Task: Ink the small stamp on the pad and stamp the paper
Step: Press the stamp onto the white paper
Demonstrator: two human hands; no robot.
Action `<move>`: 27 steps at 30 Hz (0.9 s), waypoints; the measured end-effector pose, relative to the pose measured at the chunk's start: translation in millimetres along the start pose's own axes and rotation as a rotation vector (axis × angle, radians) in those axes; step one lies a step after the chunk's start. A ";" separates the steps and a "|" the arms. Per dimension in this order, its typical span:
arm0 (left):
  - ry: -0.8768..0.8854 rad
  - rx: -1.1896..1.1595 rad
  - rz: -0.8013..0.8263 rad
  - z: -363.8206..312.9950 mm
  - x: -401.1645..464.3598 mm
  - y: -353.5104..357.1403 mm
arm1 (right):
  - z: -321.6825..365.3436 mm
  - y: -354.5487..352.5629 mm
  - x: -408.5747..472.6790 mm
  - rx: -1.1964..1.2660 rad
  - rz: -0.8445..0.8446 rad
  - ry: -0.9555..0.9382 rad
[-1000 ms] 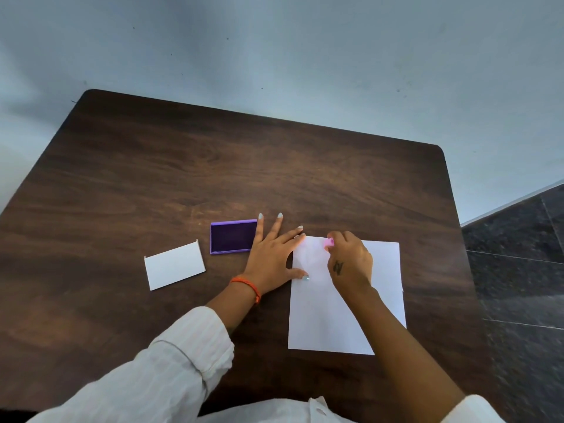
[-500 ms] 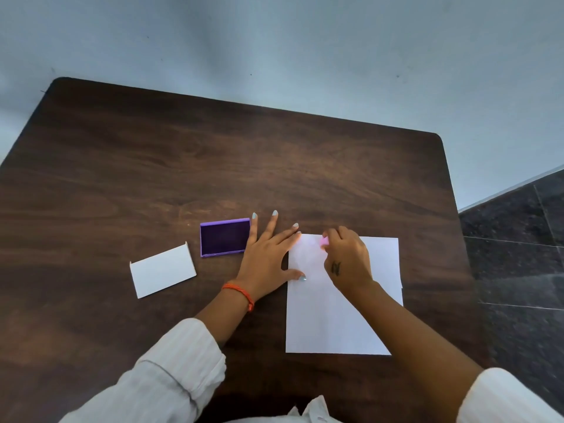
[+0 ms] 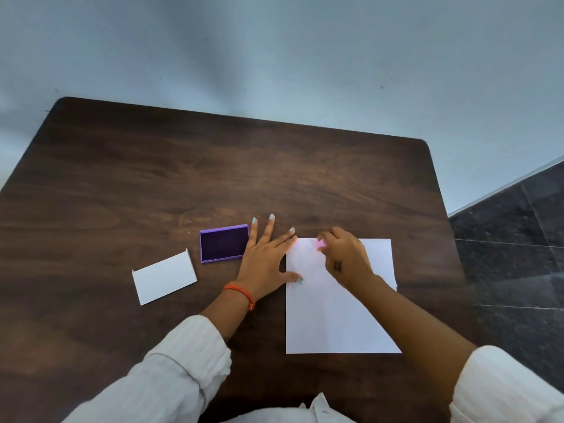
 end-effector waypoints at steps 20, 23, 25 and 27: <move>-0.194 -0.368 -0.301 11.0 -68.7 -19.8 | 13.7 -2.5 -82.7 1.953 -0.280 0.863; -0.272 -0.376 -0.276 12.4 -86.0 -12.3 | 21.8 14.8 -91.6 1.973 -0.243 0.893; -0.316 -0.394 -0.222 11.3 -89.0 -7.2 | 26.5 24.7 -94.2 1.974 -0.229 0.912; -0.338 -0.407 -0.177 8.9 -86.5 -4.7 | 29.3 32.6 -94.6 1.944 -0.217 0.924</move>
Point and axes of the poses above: each hand's wrist, its own x-axis towards the middle knuckle, its own y-axis out of the palm, z = x × y, the point moved 3 cm from there along x, towards the middle knuckle, and after that the axes turned 13 degrees about x, right-handed, at the moved point
